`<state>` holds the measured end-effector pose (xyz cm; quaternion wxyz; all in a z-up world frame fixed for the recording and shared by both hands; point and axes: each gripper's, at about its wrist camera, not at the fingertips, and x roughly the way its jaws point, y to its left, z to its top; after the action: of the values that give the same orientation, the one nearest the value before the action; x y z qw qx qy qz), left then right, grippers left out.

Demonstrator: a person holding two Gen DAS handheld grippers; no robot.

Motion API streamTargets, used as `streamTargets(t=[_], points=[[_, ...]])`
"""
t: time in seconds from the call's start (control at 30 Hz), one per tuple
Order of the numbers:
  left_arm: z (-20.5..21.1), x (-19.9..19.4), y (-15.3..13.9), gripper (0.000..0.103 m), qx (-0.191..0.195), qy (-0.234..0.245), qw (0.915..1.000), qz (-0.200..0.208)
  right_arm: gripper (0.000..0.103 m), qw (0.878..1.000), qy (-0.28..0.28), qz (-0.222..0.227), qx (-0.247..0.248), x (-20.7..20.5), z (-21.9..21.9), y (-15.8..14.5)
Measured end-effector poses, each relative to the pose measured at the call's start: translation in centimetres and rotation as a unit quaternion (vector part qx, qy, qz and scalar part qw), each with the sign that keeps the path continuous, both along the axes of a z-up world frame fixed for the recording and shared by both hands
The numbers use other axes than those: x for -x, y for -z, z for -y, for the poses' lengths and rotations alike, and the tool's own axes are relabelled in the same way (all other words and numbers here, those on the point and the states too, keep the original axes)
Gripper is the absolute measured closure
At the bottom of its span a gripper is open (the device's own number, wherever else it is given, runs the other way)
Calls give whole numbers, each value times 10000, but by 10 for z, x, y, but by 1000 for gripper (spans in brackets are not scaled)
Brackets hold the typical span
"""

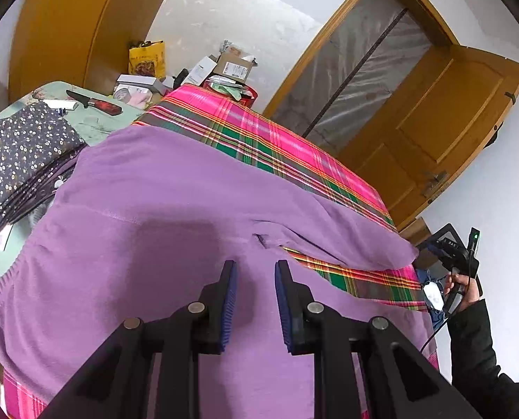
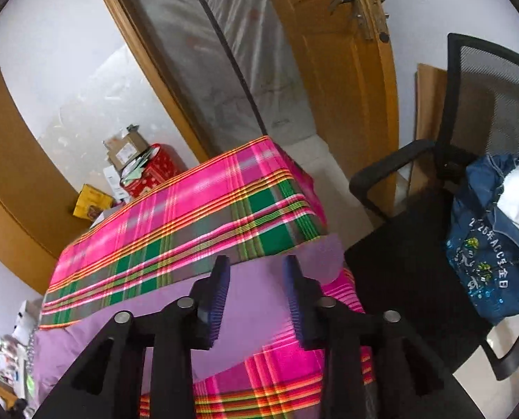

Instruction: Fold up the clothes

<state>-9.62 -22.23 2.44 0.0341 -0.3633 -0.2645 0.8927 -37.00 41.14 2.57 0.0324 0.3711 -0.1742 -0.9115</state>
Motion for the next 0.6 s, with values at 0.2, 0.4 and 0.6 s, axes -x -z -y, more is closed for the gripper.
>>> streamTargets(t=[0.2,0.4,0.6], points=[[-1,9,0,81,83,13,9999,60,63,9936,-1081,-168,-288,-1,80,0],[12,17,-7,81,241,-135,9996,12,62,9420,-3245,-198,-829,6,227,7],[31,14,-10,81,341,-386,9987,38,62,8577,-4911,-212,-1511,21,352,29]])
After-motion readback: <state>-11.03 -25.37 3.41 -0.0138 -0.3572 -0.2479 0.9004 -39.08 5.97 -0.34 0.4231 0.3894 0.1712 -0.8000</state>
